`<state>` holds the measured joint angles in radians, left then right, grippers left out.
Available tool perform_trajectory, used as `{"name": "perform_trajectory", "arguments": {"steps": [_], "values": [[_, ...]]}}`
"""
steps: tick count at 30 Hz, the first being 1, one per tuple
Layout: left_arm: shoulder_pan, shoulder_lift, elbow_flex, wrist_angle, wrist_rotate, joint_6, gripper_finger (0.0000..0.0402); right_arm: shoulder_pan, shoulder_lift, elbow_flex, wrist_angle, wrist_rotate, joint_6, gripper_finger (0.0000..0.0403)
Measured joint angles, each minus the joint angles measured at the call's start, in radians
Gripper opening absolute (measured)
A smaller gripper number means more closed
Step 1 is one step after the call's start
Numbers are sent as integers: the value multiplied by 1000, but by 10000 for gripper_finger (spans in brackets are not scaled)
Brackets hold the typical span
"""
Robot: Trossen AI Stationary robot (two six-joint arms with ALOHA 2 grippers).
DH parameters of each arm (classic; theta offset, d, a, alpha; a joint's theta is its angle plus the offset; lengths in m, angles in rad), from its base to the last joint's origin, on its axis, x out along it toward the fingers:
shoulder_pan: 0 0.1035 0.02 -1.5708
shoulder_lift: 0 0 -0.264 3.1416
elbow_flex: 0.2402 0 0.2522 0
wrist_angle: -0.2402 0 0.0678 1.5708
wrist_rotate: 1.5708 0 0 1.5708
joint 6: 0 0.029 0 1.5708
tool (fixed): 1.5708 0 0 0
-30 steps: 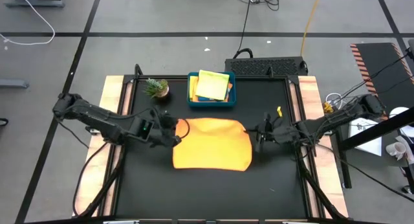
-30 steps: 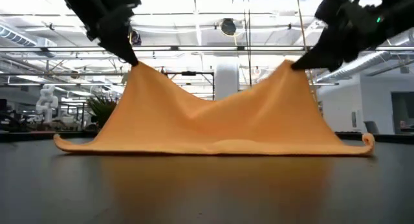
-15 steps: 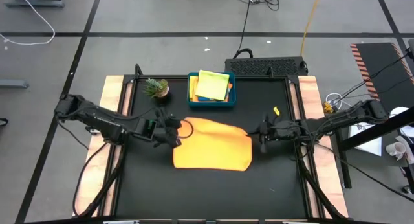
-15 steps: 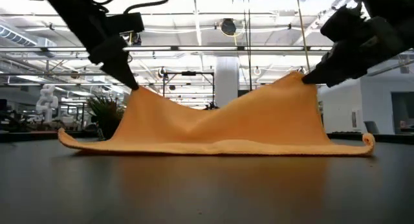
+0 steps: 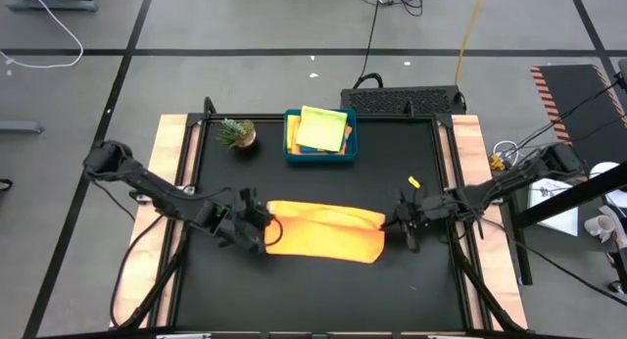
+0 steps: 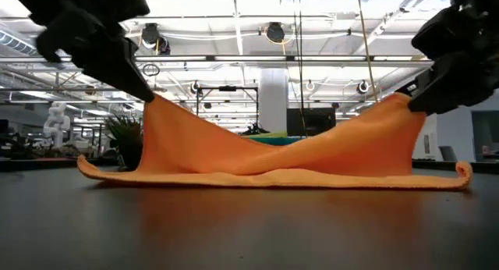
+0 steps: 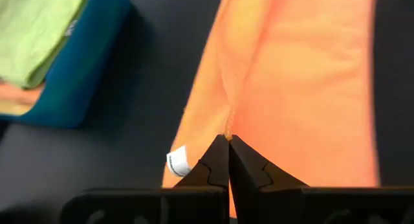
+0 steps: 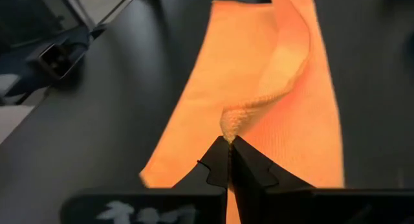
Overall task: Fold microfiber towels
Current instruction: Fold the orange microfiber cloth
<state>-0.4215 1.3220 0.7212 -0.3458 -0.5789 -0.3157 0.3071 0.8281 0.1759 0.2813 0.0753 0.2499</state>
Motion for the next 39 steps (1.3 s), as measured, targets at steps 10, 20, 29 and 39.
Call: {"name": "perform_trajectory", "arguments": {"steps": [10,20,29,39], "values": [[-92,37,-1,11,1,-32,0,109,29,-1,43,-1,18,0],[-137,41,-1,6,-4,-61,0,167,-14,-1,52,-2,-1,0],[-119,179,0,6,52,-98,1,222,100,-1,50,-3,63,5],[-87,212,0,14,178,-139,37,259,185,-1,107,-80,132,52]]}}
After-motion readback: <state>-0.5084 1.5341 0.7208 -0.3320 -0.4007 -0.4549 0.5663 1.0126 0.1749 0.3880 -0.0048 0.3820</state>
